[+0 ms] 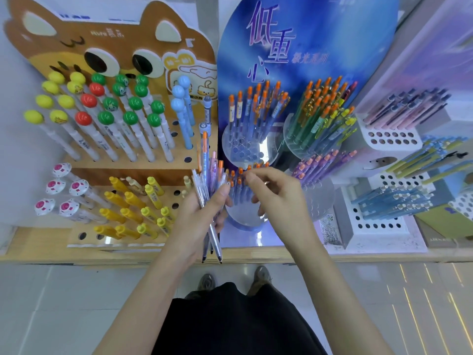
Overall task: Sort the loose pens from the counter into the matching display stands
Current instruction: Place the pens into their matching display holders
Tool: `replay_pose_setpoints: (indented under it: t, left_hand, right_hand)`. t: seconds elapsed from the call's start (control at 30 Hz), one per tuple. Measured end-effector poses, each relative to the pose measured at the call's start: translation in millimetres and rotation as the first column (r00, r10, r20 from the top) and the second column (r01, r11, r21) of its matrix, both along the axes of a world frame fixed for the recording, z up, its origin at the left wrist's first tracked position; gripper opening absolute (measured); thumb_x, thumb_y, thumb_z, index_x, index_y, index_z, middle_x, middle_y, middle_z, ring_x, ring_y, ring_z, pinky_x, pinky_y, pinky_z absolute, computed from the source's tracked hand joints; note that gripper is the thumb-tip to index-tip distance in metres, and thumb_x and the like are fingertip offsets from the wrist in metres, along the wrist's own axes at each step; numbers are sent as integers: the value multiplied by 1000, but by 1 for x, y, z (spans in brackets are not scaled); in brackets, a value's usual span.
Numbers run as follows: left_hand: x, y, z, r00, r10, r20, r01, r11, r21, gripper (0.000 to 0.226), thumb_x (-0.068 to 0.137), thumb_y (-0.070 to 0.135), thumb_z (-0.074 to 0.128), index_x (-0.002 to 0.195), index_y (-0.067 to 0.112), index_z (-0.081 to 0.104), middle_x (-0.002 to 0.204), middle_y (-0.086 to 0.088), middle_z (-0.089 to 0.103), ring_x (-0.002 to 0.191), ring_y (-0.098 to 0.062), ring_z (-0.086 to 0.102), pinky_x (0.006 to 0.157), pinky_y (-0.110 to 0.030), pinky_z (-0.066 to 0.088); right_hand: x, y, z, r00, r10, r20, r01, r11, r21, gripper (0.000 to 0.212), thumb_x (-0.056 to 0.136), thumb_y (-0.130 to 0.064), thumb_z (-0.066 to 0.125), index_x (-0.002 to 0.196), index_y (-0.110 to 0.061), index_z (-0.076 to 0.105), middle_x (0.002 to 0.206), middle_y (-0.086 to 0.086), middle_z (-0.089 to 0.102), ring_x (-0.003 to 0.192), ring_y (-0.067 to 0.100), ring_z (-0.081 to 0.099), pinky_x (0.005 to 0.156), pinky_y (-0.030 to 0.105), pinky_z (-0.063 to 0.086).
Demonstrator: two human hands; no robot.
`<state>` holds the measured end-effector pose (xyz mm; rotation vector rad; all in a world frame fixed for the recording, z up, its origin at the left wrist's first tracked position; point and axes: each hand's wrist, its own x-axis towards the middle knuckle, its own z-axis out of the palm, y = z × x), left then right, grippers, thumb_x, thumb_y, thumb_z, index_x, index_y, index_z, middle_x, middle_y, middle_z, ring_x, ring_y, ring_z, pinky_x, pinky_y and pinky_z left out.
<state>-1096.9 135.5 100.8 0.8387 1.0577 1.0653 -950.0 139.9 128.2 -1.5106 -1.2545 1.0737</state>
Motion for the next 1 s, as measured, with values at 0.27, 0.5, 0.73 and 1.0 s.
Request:
replay_pose_setpoints:
  t: [0.27, 0.5, 0.73, 1.0]
  left_hand:
    - [-1, 1, 6, 991, -85, 106, 82, 996, 27, 29, 85, 43, 61, 110, 28, 64, 69, -7, 62, 40, -11, 38, 37, -20, 33]
    - [0, 3, 6, 996, -81, 44, 79, 996, 47, 23, 84, 24, 65, 107, 23, 60, 73, -3, 64, 41, -11, 42, 37, -20, 34]
    - [3, 6, 7, 998, -60, -25, 62, 994, 88, 14, 79, 38, 67, 93, 41, 66, 91, 1, 74, 75, -19, 72, 59, -27, 56]
    - [3, 14, 8, 999, -51, -11, 51, 995, 87, 16, 70, 43, 70, 84, 40, 65, 89, -2, 75, 68, -20, 72, 52, -25, 54]
  right_hand:
    - [-12, 8, 12, 953, 112, -282, -132, 990, -55, 22, 89, -9, 65, 72, -21, 70, 48, -13, 54, 43, -5, 46, 46, 4, 34]
    - [-14, 12, 7, 973, 39, -228, -56, 996, -68, 12, 86, -13, 68, 75, -16, 67, 54, -8, 61, 52, -1, 52, 53, 10, 40]
    - [-8, 11, 4, 949, -31, -314, 31, 1000, -5, 9, 92, -5, 57, 84, -8, 60, 62, -4, 66, 56, 7, 59, 53, 14, 44]
    - [0, 11, 4, 887, 2, -462, 10, 1000, 23, 7, 93, -7, 57, 100, -8, 56, 69, -5, 69, 56, 4, 58, 55, 14, 44]
